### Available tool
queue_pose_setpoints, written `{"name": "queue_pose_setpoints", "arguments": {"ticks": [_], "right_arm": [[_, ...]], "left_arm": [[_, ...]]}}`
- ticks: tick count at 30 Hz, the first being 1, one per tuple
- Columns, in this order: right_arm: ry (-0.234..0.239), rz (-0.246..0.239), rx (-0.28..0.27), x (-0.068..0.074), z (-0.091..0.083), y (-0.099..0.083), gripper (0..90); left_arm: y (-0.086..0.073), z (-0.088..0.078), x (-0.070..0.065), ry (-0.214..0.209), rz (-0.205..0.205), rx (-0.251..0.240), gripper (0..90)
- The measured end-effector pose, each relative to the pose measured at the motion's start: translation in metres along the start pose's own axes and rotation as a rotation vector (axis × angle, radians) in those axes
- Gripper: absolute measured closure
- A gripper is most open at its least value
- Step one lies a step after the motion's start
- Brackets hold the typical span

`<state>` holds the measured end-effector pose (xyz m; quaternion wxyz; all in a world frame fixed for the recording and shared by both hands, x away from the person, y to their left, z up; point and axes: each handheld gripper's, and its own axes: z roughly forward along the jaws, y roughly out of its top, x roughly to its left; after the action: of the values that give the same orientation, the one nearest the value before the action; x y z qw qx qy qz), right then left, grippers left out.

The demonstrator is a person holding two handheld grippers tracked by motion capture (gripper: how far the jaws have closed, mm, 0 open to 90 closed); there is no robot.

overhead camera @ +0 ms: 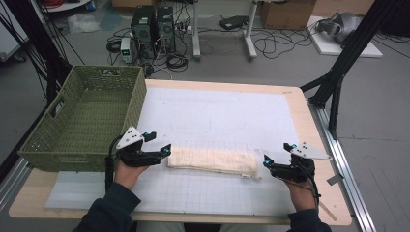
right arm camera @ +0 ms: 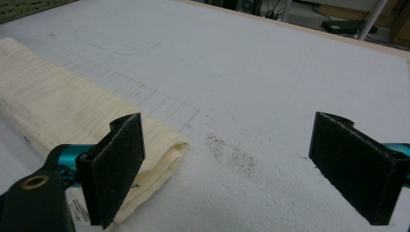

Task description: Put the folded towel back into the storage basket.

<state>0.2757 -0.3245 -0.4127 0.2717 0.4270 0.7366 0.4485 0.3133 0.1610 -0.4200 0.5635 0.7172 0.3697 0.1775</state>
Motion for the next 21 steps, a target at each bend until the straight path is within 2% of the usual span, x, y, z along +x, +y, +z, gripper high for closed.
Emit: {"name": "queue_pose_setpoints", "arguments": {"ticks": [4, 10, 14, 17, 21], "right_arm": [[0.000, 0.002, 0.012, 0.001, 0.000, -0.002, 11.9], [0.003, -0.010, 0.022, 0.002, 0.001, -0.003, 11.9], [0.007, -0.019, 0.037, 0.003, 0.002, -0.005, 11.9], [0.009, -0.031, 0.045, 0.004, 0.000, -0.006, 11.9], [0.008, -0.025, 0.045, 0.004, 0.000, -0.007, 12.0]], "left_arm": [[-0.002, 0.004, 0.000, -0.009, -0.019, 0.017, 21.2], [-0.004, 0.007, -0.002, -0.001, -0.041, 0.057, 21.2], [-0.009, 0.012, -0.005, -0.003, -0.043, 0.112, 23.0], [-0.010, 0.013, -0.007, -0.005, -0.042, 0.130, 25.8], [-0.013, 0.017, -0.008, 0.001, -0.034, 0.181, 29.5]]}}
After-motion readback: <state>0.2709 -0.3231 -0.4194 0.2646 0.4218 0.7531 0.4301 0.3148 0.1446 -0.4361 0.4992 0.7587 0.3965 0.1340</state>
